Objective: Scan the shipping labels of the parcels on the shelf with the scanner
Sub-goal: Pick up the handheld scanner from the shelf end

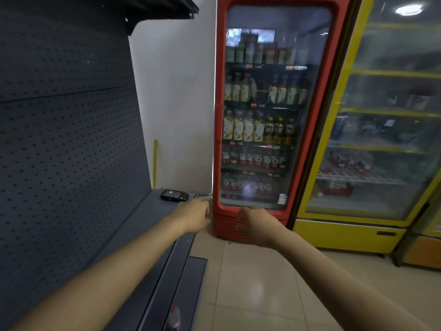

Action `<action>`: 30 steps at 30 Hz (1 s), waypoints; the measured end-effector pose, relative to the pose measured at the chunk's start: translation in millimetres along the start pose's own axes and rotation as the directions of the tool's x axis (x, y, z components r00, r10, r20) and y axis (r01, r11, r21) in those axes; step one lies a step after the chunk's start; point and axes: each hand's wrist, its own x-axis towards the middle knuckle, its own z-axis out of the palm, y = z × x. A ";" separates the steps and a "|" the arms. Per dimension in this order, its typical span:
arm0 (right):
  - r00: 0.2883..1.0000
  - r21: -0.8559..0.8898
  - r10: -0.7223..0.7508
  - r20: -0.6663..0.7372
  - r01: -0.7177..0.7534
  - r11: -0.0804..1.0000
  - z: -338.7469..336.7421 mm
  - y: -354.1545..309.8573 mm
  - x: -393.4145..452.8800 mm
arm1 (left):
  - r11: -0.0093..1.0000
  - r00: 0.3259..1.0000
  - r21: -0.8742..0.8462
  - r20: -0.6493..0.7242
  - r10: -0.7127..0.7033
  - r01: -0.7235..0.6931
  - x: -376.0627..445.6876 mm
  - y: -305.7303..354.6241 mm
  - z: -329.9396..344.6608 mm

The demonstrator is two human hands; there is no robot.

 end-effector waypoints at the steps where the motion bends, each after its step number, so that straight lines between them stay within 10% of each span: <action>1: 1.000 -0.004 -0.005 0.003 0.005 1.000 -3.9 8.9 16.8 | 1.000 1.000 -0.006 0.000 -0.007 0.007 18.5 0.9 -2.2; 30: 0.900 0.034 -0.269 0.343 0.274 0.961 73.5 57.4 492.4 | 0.848 0.869 -0.194 0.065 -0.491 0.493 344.8 -218.8 41.3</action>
